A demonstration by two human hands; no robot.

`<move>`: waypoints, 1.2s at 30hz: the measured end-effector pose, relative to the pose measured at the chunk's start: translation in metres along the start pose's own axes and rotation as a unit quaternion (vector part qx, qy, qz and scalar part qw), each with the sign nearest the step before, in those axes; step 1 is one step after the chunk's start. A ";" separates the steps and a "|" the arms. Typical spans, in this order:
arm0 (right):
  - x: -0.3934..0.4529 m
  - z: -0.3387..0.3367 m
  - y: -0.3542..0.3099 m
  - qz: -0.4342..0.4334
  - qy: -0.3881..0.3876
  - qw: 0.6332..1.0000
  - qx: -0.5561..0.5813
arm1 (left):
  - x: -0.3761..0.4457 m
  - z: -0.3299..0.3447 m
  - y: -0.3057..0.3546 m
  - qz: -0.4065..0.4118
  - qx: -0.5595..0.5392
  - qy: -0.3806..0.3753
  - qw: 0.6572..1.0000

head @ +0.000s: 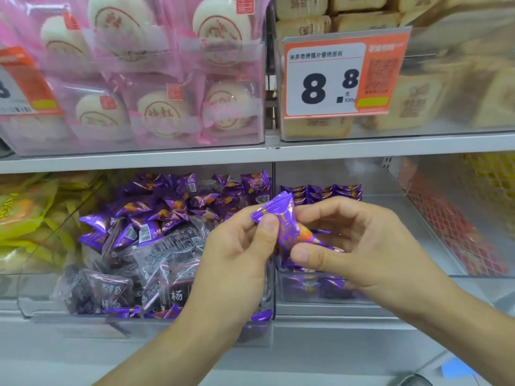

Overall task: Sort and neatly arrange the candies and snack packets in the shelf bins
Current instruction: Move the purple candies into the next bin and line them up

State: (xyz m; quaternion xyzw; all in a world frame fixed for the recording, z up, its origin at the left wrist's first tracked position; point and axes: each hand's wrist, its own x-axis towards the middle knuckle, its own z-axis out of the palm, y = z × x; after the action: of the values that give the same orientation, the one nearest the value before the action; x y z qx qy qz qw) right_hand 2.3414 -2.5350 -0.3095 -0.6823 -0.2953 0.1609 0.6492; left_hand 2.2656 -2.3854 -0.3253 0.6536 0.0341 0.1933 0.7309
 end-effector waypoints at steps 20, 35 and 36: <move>0.043 -0.169 0.059 0.041 0.093 0.965 -0.244 | 0.030 0.079 -0.063 0.071 0.532 -0.164 0.828; 0.146 -0.190 0.135 0.166 0.065 0.860 -0.478 | 0.040 0.070 -0.084 0.024 0.487 -0.137 0.863; 0.145 -0.189 0.138 0.167 0.078 0.872 -0.453 | 0.040 0.071 -0.084 0.021 0.489 -0.136 0.861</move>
State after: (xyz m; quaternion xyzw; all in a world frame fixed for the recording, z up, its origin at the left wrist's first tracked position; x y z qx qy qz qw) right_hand 2.5945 -2.5937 -0.4015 -0.9512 -0.1655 0.0618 0.2530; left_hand 2.3439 -2.4449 -0.3883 0.9474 0.0106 0.0766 0.3104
